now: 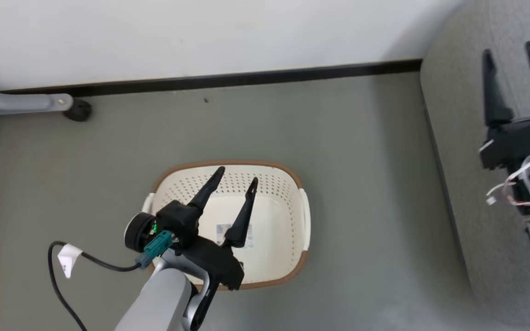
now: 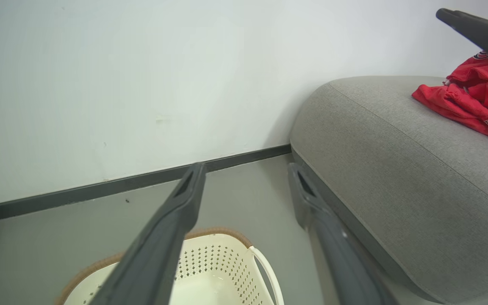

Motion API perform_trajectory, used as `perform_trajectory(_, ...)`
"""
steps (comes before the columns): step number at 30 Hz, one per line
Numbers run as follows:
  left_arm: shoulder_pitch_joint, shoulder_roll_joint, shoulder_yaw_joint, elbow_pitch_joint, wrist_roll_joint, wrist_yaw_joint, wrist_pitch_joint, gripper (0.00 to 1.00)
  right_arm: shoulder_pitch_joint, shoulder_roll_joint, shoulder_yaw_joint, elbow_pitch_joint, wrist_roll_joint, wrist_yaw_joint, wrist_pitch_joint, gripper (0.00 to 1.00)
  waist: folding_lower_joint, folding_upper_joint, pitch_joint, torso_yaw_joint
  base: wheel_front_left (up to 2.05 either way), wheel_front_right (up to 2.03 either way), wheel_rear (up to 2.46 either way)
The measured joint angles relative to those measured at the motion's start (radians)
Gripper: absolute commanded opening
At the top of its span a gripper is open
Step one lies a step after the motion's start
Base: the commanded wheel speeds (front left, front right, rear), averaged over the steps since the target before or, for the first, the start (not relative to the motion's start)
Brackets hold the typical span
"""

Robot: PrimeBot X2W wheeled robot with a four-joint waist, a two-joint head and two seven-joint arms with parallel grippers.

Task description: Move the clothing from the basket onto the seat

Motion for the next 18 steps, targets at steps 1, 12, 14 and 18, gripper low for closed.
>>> perform_trajectory(1,0.004,0.000,0.007,0.001,0.000,0.001,0.000,1.00,0.010,0.009,0.008,-0.014,-0.001,0.000,0.000,1.00,-0.0001,0.0000,-0.010,0.009,0.00,0.00,0.00)
perform_trajectory(12,0.059,0.011,0.075,0.025,0.000,0.020,0.000,1.00,0.100,0.083,0.093,-0.120,-0.027,0.009,0.000,1.00,0.0000,0.0001,-0.102,0.085,0.00,0.00,0.00)
perform_trajectory(14,0.061,0.013,0.086,0.031,0.000,0.027,0.000,1.00,0.114,0.089,0.099,-0.122,-0.027,0.009,0.000,1.00,0.0000,0.0002,-0.115,0.092,0.00,0.00,0.00)
perform_trajectory(18,0.072,0.016,0.112,0.035,0.000,0.036,0.000,1.00,0.149,0.092,0.103,-0.126,-0.022,0.010,0.000,1.00,0.0000,0.0002,-0.138,0.100,0.00,0.00,0.00)
